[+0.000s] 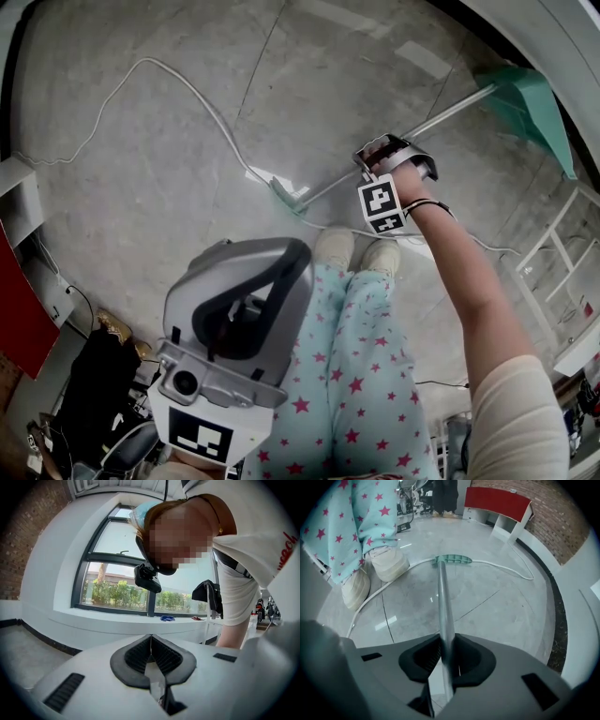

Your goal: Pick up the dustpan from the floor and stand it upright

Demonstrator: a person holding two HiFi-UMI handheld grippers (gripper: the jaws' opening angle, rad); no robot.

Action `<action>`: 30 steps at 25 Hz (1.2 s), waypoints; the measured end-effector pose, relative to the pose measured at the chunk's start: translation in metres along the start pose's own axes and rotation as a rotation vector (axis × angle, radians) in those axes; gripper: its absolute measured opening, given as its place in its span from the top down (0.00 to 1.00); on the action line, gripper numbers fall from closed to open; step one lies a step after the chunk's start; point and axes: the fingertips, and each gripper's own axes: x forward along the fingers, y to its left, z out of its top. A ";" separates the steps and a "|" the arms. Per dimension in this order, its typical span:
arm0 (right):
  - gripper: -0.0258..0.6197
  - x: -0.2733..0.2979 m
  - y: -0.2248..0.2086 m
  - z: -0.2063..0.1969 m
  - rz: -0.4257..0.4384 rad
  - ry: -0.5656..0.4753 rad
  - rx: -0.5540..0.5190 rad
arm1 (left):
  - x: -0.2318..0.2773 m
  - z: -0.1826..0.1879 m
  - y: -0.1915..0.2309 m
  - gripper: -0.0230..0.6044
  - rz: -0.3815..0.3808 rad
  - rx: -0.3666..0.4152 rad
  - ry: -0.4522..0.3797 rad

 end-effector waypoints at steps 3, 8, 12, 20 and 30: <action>0.83 0.001 -0.003 -0.001 0.002 0.039 -0.038 | 0.000 0.003 -0.001 0.93 0.000 -0.002 0.005; 0.83 -0.050 -0.026 0.009 -0.081 -0.031 0.012 | -0.004 0.036 -0.011 0.93 0.005 -0.011 -0.006; 0.85 -0.103 -0.059 0.005 -0.171 -0.050 0.057 | -0.005 0.081 -0.017 0.93 0.003 -0.016 -0.036; 0.87 -0.225 -0.146 -0.009 -0.324 -0.058 0.284 | -0.012 0.201 -0.043 0.93 -0.041 0.013 -0.121; 0.87 -0.331 -0.213 -0.057 -0.555 -0.114 0.645 | -0.026 0.248 -0.053 0.93 -0.063 0.044 -0.122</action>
